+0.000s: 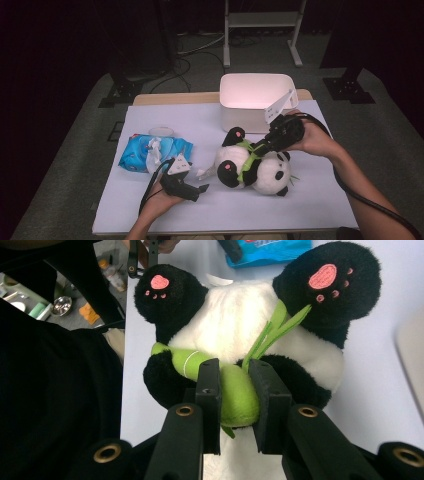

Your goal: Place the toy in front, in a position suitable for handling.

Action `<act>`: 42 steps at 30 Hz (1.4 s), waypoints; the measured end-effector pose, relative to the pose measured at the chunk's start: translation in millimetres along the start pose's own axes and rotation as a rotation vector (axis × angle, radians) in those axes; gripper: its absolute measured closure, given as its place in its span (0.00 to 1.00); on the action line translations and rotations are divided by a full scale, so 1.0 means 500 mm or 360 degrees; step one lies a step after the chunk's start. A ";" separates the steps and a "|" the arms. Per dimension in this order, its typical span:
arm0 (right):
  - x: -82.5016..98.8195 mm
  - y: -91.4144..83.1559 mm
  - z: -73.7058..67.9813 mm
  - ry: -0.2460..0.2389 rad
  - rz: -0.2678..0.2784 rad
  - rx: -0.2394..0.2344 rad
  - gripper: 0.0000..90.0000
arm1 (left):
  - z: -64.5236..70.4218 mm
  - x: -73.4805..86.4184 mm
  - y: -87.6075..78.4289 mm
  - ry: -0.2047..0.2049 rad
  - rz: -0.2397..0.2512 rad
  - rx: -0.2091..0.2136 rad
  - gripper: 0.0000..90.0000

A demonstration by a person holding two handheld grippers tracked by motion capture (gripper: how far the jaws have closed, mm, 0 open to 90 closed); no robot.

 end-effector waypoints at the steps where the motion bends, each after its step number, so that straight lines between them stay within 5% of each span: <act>1: -0.003 0.006 0.001 -0.0001 -0.0011 -0.0010 0.84 | 0.000 0.000 -0.001 0.0004 -0.0003 0.0005 0.04; 10: -0.020 0.079 0.016 -0.0002 -0.0042 -0.0098 0.84 | 0.003 0.001 -0.002 0.0038 -0.0028 0.0028 0.04; 19: -0.031 0.080 0.008 -0.0022 0.0014 -0.0096 0.84 | 0.005 0.001 -0.001 0.0042 -0.0034 0.0046 0.04; 27: -0.029 0.093 0.015 0.0005 -0.0039 -0.0074 0.81 | 0.007 0.004 0.000 0.0073 -0.0068 0.0045 0.04; 33: -0.009 0.084 0.024 0.0087 0.0075 -0.0066 0.71 | 0.005 0.005 -0.002 0.0063 -0.0069 0.0063 0.04; 42: 0.031 0.050 0.021 0.0097 0.0244 0.0041 0.59 | 0.008 -0.006 -0.020 0.0086 -0.0088 0.0126 0.04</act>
Point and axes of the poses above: each handheld gripper's, and its own axes: y roughly forward along the jaws, x roughly out of its underside, z roughly to its right, the point moved 3 cm from there along y, roughly forward along the jaws, and after that the axes turned 10 degrees about z, right-handed, at the moved point
